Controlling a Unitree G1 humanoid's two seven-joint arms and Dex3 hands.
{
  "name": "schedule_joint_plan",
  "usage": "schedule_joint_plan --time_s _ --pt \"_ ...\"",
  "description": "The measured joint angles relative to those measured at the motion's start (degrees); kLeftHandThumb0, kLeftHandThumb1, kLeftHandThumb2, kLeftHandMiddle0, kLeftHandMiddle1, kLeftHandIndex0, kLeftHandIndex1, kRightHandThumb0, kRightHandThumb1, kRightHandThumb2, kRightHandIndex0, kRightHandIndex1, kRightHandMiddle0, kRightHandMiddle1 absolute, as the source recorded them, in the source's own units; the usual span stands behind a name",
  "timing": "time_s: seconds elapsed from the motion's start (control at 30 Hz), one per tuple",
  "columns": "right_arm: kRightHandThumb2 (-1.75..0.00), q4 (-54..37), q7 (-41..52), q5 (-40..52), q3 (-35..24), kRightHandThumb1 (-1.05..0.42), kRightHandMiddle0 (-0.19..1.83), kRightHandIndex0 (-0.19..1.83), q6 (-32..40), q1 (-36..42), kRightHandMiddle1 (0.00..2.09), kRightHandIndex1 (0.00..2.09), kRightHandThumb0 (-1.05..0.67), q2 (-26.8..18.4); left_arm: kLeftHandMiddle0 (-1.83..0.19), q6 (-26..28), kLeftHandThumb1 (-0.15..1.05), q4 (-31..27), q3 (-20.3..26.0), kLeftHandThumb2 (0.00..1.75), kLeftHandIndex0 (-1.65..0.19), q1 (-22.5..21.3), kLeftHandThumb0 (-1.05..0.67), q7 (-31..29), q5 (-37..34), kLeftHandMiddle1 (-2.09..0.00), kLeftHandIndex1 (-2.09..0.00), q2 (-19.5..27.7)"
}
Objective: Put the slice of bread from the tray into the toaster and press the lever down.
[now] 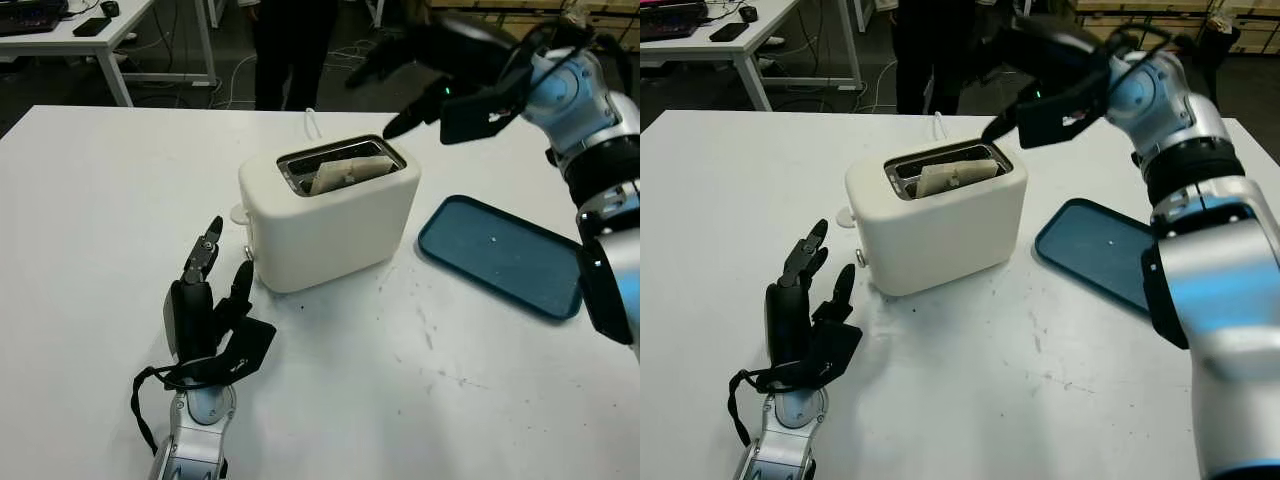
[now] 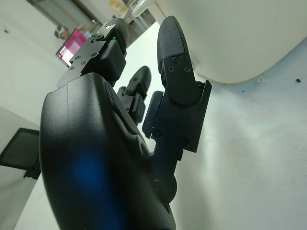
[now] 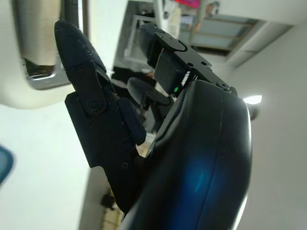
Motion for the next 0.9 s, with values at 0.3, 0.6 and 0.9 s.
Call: schedule_joint_plan --time_s 0.3,0.6,0.9 --pt "0.0 -0.5 2.0 1.6 -1.6 -0.7 0.89 0.69 0.7 2.2 0.05 0.53 -0.64 0.2 -0.45 0.0 0.92 -0.4 0.0 0.51 -0.46 0.0 -0.53 0.0 0.1 -0.27 -0.01 0.1" --pt "-0.02 -8.5 2.5 20.5 -15.4 -0.78 0.86 0.73 1.7 12.8 0.02 0.53 -0.49 3.7 -0.46 0.0 0.92 -0.7 1.0 0.49 -0.47 0.1 -0.52 0.2 0.1 -0.27 -0.01 0.3" --pt "-0.02 -24.5 1.2 35.9 -26.2 -0.89 0.7 0.6 3.8 37.9 0.0 0.42 -0.2 9.3 -0.48 -1.0 0.92 -2.6 4.0 0.49 -0.49 -1.0 -0.52 -2.0 0.1 -0.3 -0.02 4.5"
